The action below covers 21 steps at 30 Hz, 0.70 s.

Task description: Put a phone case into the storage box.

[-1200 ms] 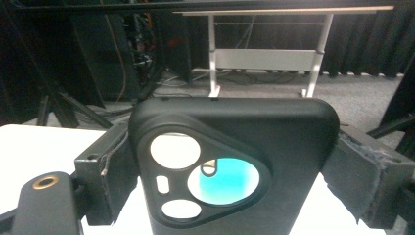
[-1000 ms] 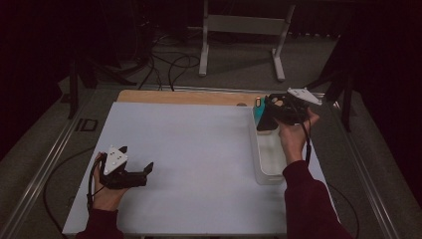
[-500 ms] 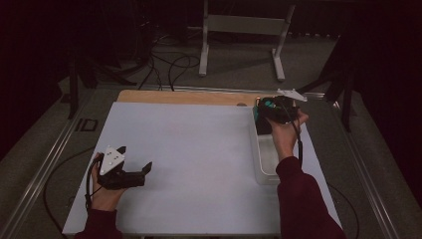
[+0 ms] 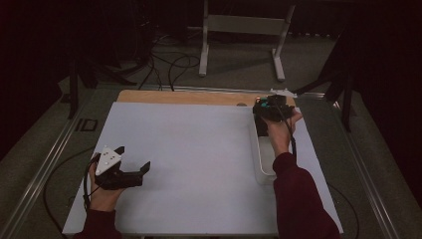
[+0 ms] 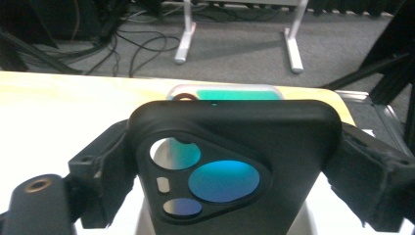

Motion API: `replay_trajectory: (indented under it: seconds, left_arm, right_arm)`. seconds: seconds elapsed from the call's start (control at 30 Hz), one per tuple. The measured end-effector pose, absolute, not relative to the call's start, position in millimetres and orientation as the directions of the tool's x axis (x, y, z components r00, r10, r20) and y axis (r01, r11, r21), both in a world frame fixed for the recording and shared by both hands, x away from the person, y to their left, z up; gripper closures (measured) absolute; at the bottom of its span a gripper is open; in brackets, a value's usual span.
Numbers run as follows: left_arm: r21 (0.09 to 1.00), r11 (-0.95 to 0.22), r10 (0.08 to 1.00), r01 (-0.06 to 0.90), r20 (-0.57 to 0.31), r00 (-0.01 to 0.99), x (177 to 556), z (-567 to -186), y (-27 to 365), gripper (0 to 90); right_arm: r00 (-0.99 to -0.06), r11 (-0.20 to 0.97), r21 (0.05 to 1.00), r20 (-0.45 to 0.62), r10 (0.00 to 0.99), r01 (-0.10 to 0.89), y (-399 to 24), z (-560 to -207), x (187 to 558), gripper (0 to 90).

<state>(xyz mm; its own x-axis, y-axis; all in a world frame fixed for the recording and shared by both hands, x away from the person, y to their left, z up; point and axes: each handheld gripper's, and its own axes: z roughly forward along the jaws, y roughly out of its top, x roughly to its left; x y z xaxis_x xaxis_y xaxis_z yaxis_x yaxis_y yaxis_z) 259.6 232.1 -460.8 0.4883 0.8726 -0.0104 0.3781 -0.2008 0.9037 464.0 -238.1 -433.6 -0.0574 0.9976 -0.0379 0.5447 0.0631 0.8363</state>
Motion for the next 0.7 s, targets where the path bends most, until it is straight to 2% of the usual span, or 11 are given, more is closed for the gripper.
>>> replay_trajectory:
  seconds: [0.37,0.53,0.7]
  left_arm:
    - [0.904,-0.2,0.867,0.378,-0.016,0.497,259.1,-460.5,231.6,0.2]
    - [0.905,-0.197,0.868,0.377,-0.017,0.495,259.0,-460.2,232.3,0.2]
    - [0.904,-0.201,0.867,0.378,-0.016,0.498,259.3,-460.6,231.3,0.2]
  right_arm:
    - [-0.073,0.047,0.869,-0.012,0.997,0.492,-243.8,-419.2,461.0,7.3]
    - [-0.085,0.048,0.866,-0.006,0.996,0.498,-244.1,-420.3,456.7,7.4]
    - [-0.127,0.05,0.869,0.015,0.992,0.493,-245.1,-424.3,442.3,7.4]
